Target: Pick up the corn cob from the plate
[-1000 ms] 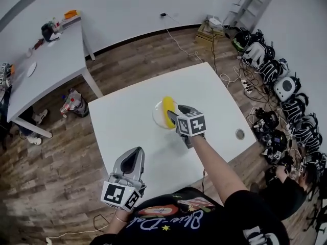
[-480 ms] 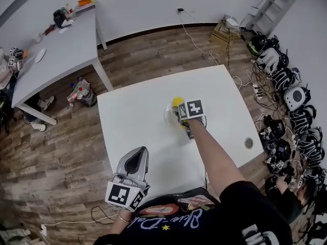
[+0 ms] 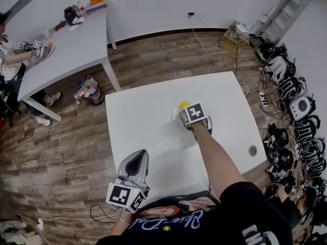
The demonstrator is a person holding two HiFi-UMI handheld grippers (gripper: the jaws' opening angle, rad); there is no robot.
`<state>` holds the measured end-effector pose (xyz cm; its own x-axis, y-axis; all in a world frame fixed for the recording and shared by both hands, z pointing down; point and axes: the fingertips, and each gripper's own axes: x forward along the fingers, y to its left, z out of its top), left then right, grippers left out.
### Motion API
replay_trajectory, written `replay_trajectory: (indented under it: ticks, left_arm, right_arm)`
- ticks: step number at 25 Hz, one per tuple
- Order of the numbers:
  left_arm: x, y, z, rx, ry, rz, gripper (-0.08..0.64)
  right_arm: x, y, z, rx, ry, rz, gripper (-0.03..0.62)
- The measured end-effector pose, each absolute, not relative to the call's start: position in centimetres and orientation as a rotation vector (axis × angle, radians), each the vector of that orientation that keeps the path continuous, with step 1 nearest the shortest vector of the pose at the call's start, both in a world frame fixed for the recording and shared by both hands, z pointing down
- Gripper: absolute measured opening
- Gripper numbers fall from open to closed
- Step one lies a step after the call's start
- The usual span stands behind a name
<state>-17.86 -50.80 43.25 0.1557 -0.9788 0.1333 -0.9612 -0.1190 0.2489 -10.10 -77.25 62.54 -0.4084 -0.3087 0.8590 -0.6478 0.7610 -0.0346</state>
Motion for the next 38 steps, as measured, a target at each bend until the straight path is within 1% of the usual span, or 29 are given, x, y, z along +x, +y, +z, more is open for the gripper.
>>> replay_trajectory:
  ticks: [4,8,11,16,24,29,34,38]
  left_arm:
    - [-18.1,-50.3,43.2,2.160,-1.882,-0.093,-0.012]
    - [-18.3,-50.1,43.1,2.173,-1.886,-0.096,-0.012]
    - [-17.8,-50.4,43.0,2.200,-1.870,-0.087,-0.012]
    - [-16.3,-50.9,41.9,2.270,-1.827,-0.101,-0.012]
    - [-14.0,-51.1,41.2,2.362,-1.797,-0.065,-0.012]
    - [-13.7,-51.3,41.1,2.372,-1.799,-0.054,-0.012]
    - [-14.1,-51.5,41.0,2.370,-1.801,-0.051,-0.012]
    - [-14.0,-51.8,40.8,2.381,-1.790,-0.069,-0.012]
  right_arm:
    - [-9.6,-76.9,61.8,0.779,-2.099,0.466,0.258]
    - [-9.1,-75.9,59.2,0.823,-2.255,0.350,0.258]
    - [-8.7,-74.2,56.6,0.800,-2.392,0.270,0.258]
    - [-6.4,-71.3,51.9,0.888,-2.616,0.327,0.258]
    - [-2.6,-65.8,43.5,0.921,-2.899,0.295,0.258]
    - [-1.2,-62.7,41.0,0.896,-2.989,0.300,0.258]
    - [-0.9,-60.0,38.2,0.864,-3.083,0.217,0.258]
    - [-0.9,-59.2,37.6,0.848,-3.092,0.186,0.258]
